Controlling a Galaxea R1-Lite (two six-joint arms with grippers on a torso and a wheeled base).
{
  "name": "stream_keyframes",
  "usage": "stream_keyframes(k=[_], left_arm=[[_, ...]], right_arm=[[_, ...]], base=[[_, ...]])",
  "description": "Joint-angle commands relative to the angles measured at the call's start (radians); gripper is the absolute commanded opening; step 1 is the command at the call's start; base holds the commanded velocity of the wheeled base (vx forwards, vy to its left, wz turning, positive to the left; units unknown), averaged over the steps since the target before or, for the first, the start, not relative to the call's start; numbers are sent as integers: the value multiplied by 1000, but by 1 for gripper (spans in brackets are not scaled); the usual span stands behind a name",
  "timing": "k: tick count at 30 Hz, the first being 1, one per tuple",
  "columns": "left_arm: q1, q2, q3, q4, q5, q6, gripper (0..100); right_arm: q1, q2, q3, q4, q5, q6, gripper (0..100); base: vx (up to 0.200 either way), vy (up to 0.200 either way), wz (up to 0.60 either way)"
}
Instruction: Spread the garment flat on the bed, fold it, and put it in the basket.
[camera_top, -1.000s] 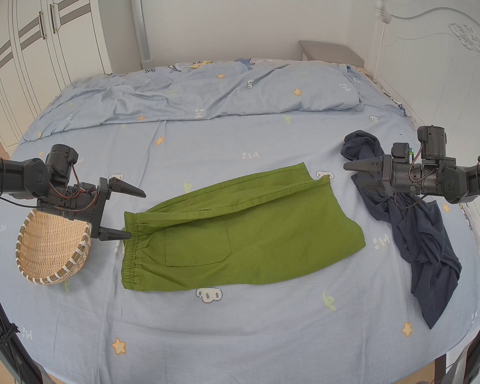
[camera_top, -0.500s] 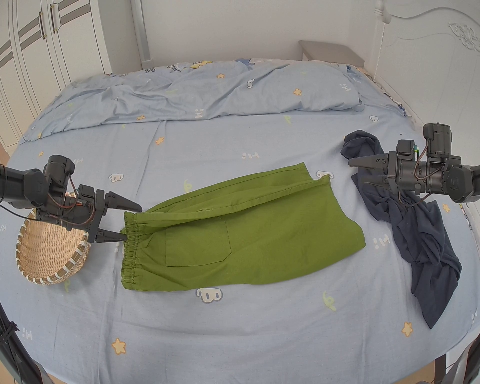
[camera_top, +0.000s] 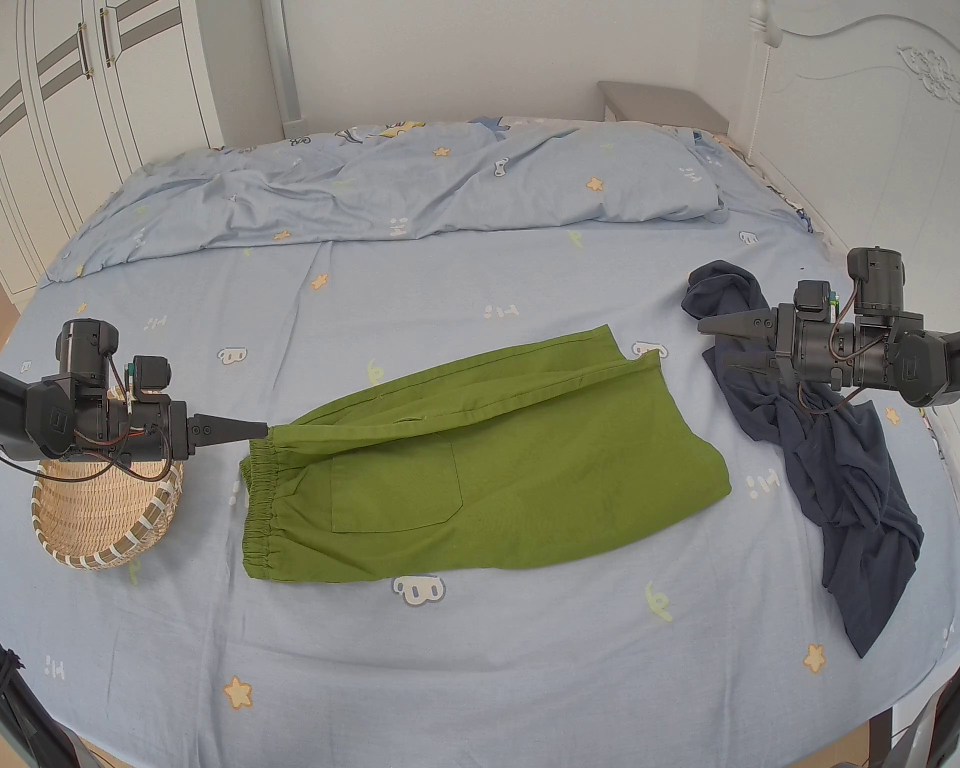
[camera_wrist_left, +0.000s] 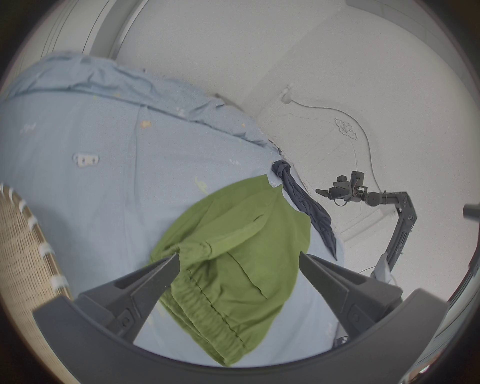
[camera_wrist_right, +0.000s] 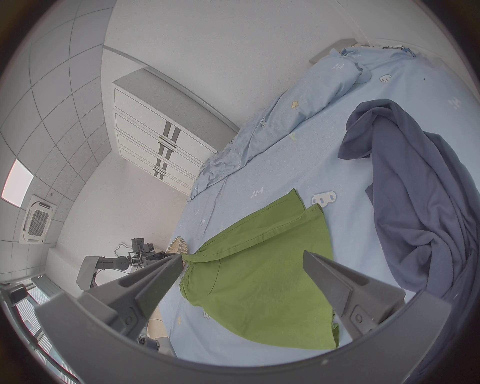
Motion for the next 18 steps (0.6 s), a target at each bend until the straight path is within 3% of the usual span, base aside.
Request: stream_keyframes(k=[1, 6, 18], left_arm=[[-6, 15, 56, -136, 21, 18, 100], [-22, 85, 82, -260, 37, 18, 100], [-29, 168, 66, -358, 70, 12, 100]], right_arm=[[-1, -1, 1, -7, -1, 0, 100], [-3, -1, 10, -31, -2, 2, 100], [-4, -1, 15, -34, -4, 3, 100]], base=[[0, 0, 0], [0, 0, 0], [0, 0, 0]])
